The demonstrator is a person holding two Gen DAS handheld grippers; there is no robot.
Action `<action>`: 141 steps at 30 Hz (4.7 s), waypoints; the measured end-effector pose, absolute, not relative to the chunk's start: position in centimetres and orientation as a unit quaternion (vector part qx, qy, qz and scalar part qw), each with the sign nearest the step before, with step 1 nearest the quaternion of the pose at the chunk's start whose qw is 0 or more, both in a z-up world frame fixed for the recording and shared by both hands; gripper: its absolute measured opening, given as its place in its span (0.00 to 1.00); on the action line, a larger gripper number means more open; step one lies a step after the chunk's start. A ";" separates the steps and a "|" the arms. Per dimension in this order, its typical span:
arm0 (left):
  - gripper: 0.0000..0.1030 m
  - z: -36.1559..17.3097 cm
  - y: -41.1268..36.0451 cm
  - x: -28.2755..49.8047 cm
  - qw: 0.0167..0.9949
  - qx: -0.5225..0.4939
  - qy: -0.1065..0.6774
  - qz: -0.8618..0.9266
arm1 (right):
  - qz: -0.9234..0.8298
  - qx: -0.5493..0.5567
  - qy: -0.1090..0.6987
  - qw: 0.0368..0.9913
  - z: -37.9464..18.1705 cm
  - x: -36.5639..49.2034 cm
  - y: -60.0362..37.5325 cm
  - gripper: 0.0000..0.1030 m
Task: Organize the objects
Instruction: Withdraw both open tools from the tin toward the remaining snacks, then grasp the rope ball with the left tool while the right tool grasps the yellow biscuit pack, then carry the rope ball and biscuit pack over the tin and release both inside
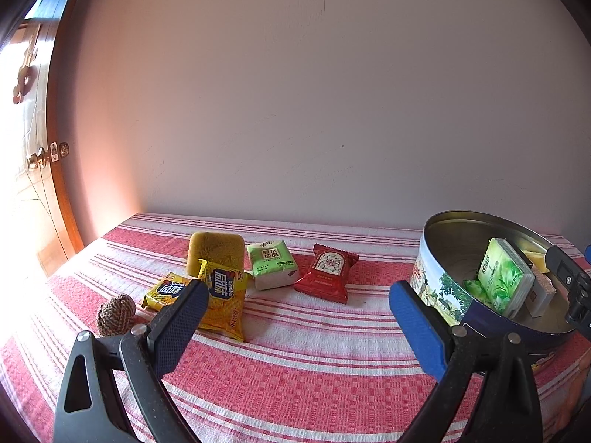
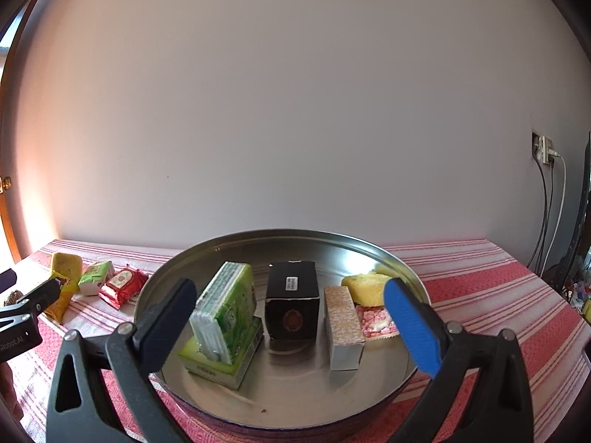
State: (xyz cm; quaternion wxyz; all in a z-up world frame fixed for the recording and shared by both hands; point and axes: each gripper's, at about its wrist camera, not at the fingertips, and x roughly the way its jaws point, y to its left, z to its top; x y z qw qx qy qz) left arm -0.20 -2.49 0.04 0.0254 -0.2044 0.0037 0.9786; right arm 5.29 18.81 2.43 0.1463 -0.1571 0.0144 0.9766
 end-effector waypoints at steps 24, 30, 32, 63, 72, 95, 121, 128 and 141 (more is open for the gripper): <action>0.97 -3.4 -19.7 -6.4 -0.062 -0.350 -0.095 0.930 | 0.971 -0.235 0.040 0.003 1.1 0.5 5.1 1.00; 0.97 -5.4 -20.9 -8.4 -0.036 -0.414 -0.114 0.903 | 0.961 -0.269 0.056 -0.035 0.1 -1.7 2.5 1.00; 0.97 -5.6 -20.8 -8.6 -0.038 -0.420 -0.105 0.901 | 0.957 -0.278 0.062 -0.045 -0.1 -2.4 1.9 1.00; 0.44 -2.4 -23.9 -5.9 -0.094 -0.323 -0.160 0.928 | 0.901 -0.411 0.056 -0.128 -3.7 -12.9 -6.7 0.51; 0.44 -1.8 -23.4 -4.8 -0.086 -0.278 -0.150 0.945 | 0.931 -0.335 0.079 -0.121 -0.7 -7.6 -2.3 0.50; 0.44 1.1 -8.1 -0.9 -0.001 -0.238 -0.071 0.969 | 0.976 -0.214 0.049 0.014 4.4 1.6 10.0 0.50; 0.44 3.5 11.5 -0.5 0.151 -0.204 0.002 0.967 | 0.968 -0.201 0.039 0.145 6.0 3.7 25.7 0.50; 0.44 2.5 14.6 -1.8 0.165 -0.224 0.015 0.960 | 0.960 -0.224 0.016 0.168 4.9 2.5 28.2 0.50; 0.44 0.9 16.8 -1.9 0.160 -0.208 0.084 0.961 | 0.950 -0.272 0.009 0.151 2.8 0.6 28.8 0.50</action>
